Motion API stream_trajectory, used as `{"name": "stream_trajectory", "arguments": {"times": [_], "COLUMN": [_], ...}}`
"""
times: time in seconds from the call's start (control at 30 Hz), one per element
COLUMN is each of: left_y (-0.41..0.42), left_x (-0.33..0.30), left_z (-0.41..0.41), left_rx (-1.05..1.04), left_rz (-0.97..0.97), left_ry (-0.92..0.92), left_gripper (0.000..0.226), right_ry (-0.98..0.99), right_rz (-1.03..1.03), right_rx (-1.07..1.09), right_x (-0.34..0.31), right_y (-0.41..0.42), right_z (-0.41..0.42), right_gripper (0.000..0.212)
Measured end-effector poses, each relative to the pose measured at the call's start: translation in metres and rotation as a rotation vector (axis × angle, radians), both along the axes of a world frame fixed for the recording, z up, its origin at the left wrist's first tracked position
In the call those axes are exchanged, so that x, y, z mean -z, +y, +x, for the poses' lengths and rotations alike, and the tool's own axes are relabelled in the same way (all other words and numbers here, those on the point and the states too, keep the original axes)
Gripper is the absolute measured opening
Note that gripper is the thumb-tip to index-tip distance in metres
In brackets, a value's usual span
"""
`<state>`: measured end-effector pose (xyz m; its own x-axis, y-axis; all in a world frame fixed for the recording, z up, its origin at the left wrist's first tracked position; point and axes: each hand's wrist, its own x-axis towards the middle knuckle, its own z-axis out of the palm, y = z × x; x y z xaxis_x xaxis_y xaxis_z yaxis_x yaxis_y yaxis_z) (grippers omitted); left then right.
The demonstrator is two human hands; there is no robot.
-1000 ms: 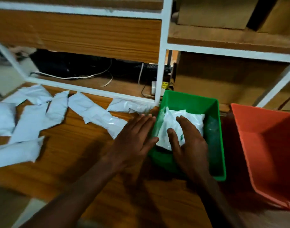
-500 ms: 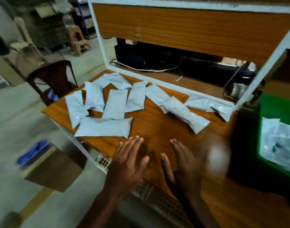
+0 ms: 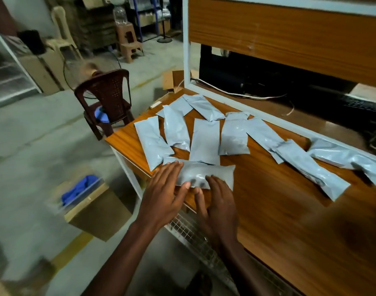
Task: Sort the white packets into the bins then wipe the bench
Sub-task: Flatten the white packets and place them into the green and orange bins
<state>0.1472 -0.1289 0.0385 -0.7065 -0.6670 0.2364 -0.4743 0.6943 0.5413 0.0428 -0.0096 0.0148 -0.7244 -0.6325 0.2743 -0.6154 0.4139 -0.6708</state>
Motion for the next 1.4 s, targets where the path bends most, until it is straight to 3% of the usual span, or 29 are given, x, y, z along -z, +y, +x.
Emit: {"name": "stream_trajectory", "arguments": {"times": [0.33, 0.53, 0.73, 0.9, 1.13, 1.4], "left_y": [-0.092, -0.144, -0.176, -0.170, -0.166, -0.165], "left_x": [0.000, 0.019, 0.029, 0.045, 0.062, 0.062], "left_z": [-0.038, -0.084, -0.156, -0.215, -0.220, -0.188], "left_rx": [0.084, 0.290, 0.572, 0.581, 0.769, 1.173], "left_rz": [-0.045, -0.038, -0.091, -0.086, -0.278, -0.463], "left_ry": [-0.020, -0.081, -0.126, -0.402, -0.645, -0.601], "left_gripper": [0.061, 0.059, 0.069, 0.077, 0.082, 0.077], "right_ry": [0.044, 0.154, -0.036, -0.183, -0.191, -0.181], "right_rz": [0.063, 0.230, 0.373, 0.370, 0.524, 0.586], "right_rx": [0.177, 0.466, 0.809, 0.946, 0.887, 0.547], "right_x": [0.020, 0.019, 0.020, 0.021, 0.028, 0.020], "right_y": [-0.086, -0.121, -0.172, -0.199, -0.154, -0.066], "right_z": [0.008, 0.018, 0.039, 0.032, 0.019, -0.006], "right_gripper": [0.056, 0.056, 0.076, 0.087, 0.085, 0.087]}}
